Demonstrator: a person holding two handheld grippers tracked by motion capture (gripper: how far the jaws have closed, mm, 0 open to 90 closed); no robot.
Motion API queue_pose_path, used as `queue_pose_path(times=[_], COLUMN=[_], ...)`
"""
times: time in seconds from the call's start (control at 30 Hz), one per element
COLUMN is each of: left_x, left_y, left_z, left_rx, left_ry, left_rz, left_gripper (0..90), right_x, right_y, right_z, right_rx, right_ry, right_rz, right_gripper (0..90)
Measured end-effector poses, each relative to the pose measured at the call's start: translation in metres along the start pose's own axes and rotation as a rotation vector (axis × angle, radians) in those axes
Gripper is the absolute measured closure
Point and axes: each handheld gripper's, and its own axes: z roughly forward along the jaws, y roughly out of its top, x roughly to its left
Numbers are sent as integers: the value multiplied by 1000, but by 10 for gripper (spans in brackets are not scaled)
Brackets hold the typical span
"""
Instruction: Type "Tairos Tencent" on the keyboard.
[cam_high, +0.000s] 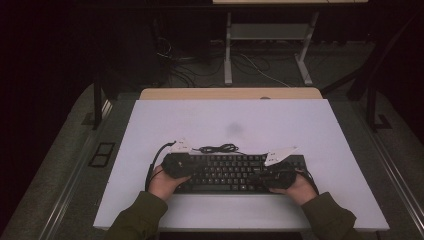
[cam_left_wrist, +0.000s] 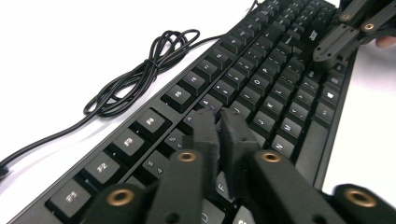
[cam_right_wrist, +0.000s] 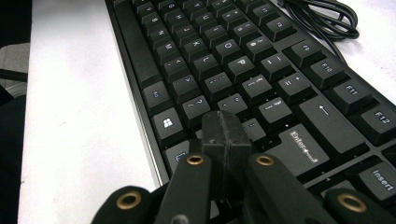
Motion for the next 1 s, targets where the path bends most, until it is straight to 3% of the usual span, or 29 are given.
queue_pose_path(times=[0.23,0.5,0.8,1.0], left_x=[0,1,1,0], left_y=[-6,-13,-17,-17], left_z=[-11,-21,-17,-16], left_rx=[-11,-32,-17,-13], left_ry=[7,47,47,40], left_rz=[7,-19,-16,-9], left_gripper=[521,182,145,145], right_x=[0,-1,0,-3], right_y=[0,0,1,3], right_z=[0,0,0,-8], right_rx=[2,0,2,-47], right_ry=[-3,3,-3,5], right_rz=[-6,1,-7,16], right_gripper=[896,896,896,895])
